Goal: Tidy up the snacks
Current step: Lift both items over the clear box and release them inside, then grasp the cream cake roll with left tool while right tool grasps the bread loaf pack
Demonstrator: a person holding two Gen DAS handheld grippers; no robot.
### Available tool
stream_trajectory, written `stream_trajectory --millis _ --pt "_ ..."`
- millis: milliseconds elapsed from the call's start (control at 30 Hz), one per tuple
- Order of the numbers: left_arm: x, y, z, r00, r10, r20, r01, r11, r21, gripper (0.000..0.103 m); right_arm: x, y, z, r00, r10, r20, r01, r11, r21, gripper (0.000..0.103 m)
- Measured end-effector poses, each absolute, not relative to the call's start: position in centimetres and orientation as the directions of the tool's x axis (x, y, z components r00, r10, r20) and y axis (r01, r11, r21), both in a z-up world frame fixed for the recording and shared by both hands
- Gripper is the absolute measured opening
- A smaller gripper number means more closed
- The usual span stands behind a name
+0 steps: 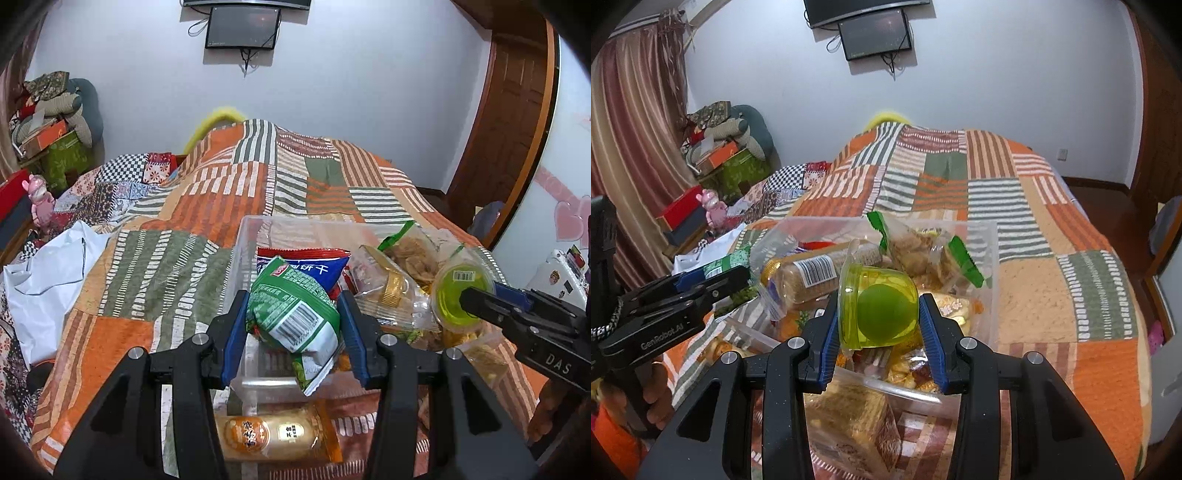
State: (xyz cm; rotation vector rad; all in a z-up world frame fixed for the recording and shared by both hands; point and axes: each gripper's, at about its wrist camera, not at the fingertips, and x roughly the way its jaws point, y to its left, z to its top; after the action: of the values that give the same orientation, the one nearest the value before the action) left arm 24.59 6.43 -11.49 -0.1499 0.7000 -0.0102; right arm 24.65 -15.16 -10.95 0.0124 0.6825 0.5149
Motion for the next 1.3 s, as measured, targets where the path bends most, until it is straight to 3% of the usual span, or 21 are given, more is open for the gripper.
stream_trajectory --millis 533,767,833,1167,1300 --pt "25.0 5.9 -13.1 0.729 -0.049 -0.682 -0.054 0.99 -0.129 0.048 24.8 -14.6 -11.1 0.65 0.447 -0.614 -0.461 0.875 0.148 0.038" --pt "23.7 6.1 -12.5 0.731 -0.055 -0.68 -0.061 0.987 -0.146 0.053 24.1 -14.9 -10.2 0.674 0.439 -0.595 -0.457 0.88 0.13 0.048" --pt "23.2 6.3 -12.2 0.735 -0.057 -0.676 -0.066 0.986 -0.154 0.061 23.8 -15.1 -10.0 0.677 0.441 -0.589 -0.458 0.879 0.132 0.051" --pt "20.3 6.8 -10.6 0.753 -0.038 -0.657 -0.077 0.986 -0.145 0.08 21.4 -16.1 -8.5 0.705 0.461 -0.54 -0.464 0.875 0.141 0.073" --pt "19.4 7.3 -10.8 0.74 -0.019 -0.672 -0.104 0.984 -0.142 0.097 20.4 -16.4 -8.5 0.707 0.46 -0.537 -0.463 0.875 0.141 0.077"
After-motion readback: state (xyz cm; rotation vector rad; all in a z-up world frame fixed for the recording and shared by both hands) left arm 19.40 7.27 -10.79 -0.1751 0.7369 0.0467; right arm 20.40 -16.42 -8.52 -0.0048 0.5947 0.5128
